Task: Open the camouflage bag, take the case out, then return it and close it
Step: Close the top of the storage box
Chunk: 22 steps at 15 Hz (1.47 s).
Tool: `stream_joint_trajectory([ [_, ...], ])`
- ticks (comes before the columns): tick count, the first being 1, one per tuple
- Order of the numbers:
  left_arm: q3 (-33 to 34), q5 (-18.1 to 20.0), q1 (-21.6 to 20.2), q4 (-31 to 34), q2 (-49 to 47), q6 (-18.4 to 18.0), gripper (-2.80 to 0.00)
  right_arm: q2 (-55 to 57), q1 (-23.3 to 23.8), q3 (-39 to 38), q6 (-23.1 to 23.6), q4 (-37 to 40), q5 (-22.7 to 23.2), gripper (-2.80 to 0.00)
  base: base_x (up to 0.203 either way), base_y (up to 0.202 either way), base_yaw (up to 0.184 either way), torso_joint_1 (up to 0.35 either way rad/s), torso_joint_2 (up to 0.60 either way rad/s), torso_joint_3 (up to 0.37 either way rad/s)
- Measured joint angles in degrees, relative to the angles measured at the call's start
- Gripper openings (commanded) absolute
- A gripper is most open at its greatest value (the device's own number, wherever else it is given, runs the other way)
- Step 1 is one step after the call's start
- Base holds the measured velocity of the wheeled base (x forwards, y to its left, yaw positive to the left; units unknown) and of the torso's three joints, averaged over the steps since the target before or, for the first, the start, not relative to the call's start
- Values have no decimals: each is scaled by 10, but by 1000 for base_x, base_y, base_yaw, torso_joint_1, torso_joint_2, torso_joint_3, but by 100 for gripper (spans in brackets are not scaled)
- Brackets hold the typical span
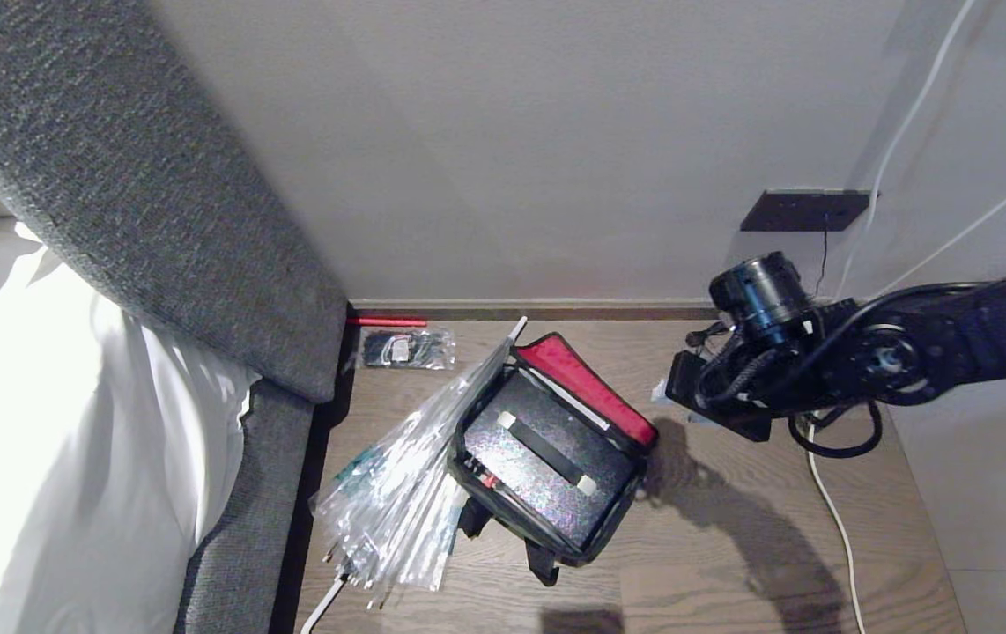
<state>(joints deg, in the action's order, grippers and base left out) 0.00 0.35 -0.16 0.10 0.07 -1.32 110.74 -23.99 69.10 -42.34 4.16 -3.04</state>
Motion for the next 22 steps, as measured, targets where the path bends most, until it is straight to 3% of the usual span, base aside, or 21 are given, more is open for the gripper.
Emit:
stream_joint_trajectory([
  [5,0,0,0,0,0,0,-280,161,25,110,-40,10,-90,0,0,0,0,0,0,0],
  [6,0,0,0,0,0,0,-280,191,27,135,-63,13,-114,-214,0,0,0,0,0,0],
  [7,0,0,1,0,0,0,-280,218,29,157,-86,18,-145,-280,0,0,0,0,0,0],
  [9,0,0,0,0,0,0,-280,269,32,205,-111,56,-201,-280,0,0,0,0,0,0],
  [12,0,0,1,0,0,0,-280,312,37,258,-108,170,-178,-280,0,0,0,0,0,0],
  [14,0,0,1,0,0,0,-280,330,37,295,-105,204,-169,-280,0,0,0,0,0,0],
  [15,0,0,1,0,0,0,-280,338,37,313,-99,204,-168,-7,0,0,0,0,0,0],
  [22,0,0,1,0,0,0,-280,367,36,340,-105,190,-194,0,0,0,0,0,0,0],
])
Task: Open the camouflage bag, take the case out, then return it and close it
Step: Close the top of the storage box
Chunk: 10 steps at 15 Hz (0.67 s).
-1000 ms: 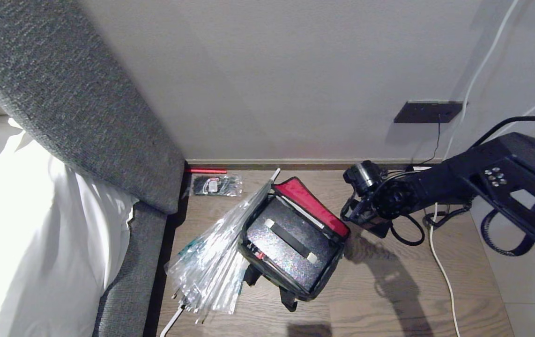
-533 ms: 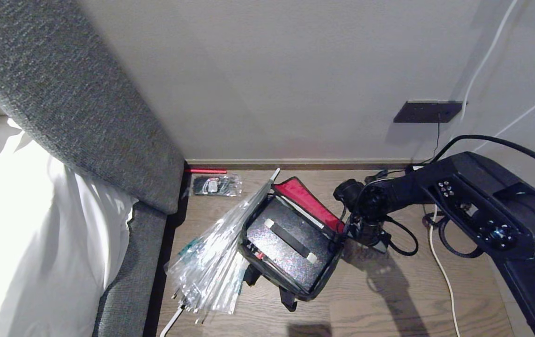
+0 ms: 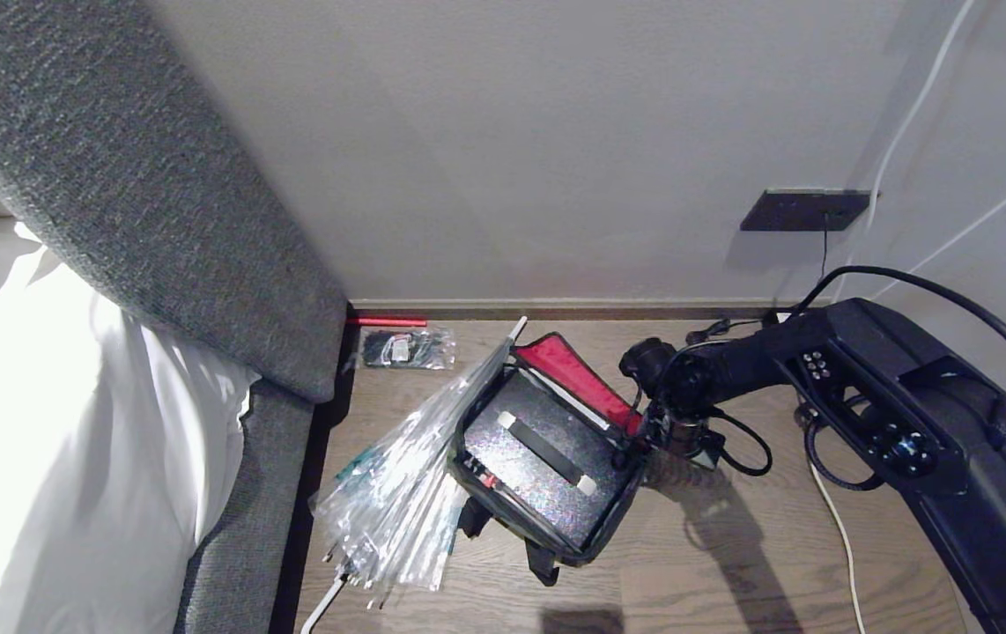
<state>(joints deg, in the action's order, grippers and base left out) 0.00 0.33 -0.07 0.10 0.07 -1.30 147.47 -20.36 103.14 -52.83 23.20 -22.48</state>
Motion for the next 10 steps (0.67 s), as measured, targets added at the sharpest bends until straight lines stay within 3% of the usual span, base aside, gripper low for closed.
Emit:
stream_joint_trajectory([
  [3,0,0,0,0,0,0,-280,11,1,9,-84,-57,42,0,0,0,0,0,0,0],
  [5,0,0,0,0,0,0,-280,19,1,13,-132,-102,45,0,0,0,0,0,0,0],
  [10,0,0,0,0,0,0,-280,22,10,9,-127,-114,49,0,0,0,0,0,0,0],
])
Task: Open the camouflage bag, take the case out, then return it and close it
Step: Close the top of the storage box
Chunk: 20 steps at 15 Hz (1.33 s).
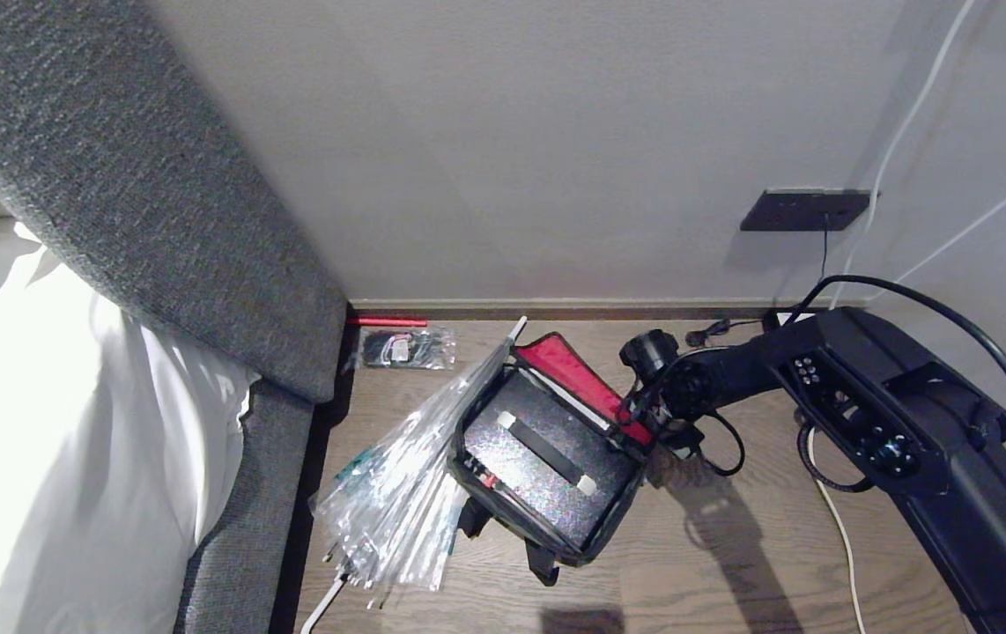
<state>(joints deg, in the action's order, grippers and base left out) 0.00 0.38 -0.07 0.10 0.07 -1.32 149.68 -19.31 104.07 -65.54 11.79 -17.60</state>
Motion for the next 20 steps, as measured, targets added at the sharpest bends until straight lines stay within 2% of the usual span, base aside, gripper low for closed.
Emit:
stream_joint_trajectory([
  [2,0,0,0,0,0,0,-280,-21,2,-17,5,-10,17,0,0,0,0,0,0,0],
  [4,0,0,0,0,0,0,-280,-65,4,-76,19,-53,62,0,0,0,0,0,0,0],
  [7,0,0,0,0,0,0,-280,-172,12,-230,55,-184,168,0,0,0,0,0,0,0],
  [9,0,0,0,0,0,0,-280,-261,17,-327,74,-305,259,0,0,0,0,0,0,0],
  [11,0,0,0,0,0,0,-280,-327,24,-397,91,-405,333,0,0,0,0,0,0,0],
  [12,0,0,0,0,0,0,-280,-351,25,-425,104,-434,355,0,0,0,0,0,0,0],
  [14,0,0,0,0,0,0,-280,-380,29,-452,122,-449,363,0,0,0,0,0,0,0],
  [20,0,0,0,0,0,-4,-280,-413,27,-468,129,-441,363,0,0,0,0,0,0,0],
])
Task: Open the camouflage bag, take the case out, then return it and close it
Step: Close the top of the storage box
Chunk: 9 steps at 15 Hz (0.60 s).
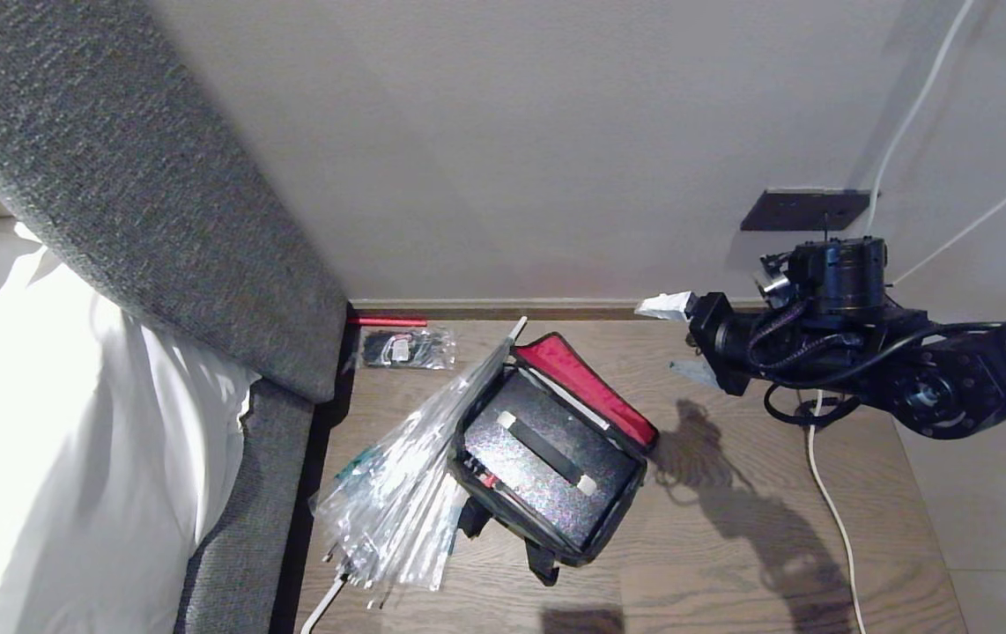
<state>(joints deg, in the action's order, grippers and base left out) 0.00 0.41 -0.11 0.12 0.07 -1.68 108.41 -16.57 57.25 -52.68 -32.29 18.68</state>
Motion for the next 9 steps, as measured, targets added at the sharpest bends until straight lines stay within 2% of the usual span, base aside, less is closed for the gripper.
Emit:
stream_joint_trajectory([
  [9,-1,-2,0,0,0,4,-280,-4,-2,-12,2,4,0,0,0,0,0,0,0,0],
])
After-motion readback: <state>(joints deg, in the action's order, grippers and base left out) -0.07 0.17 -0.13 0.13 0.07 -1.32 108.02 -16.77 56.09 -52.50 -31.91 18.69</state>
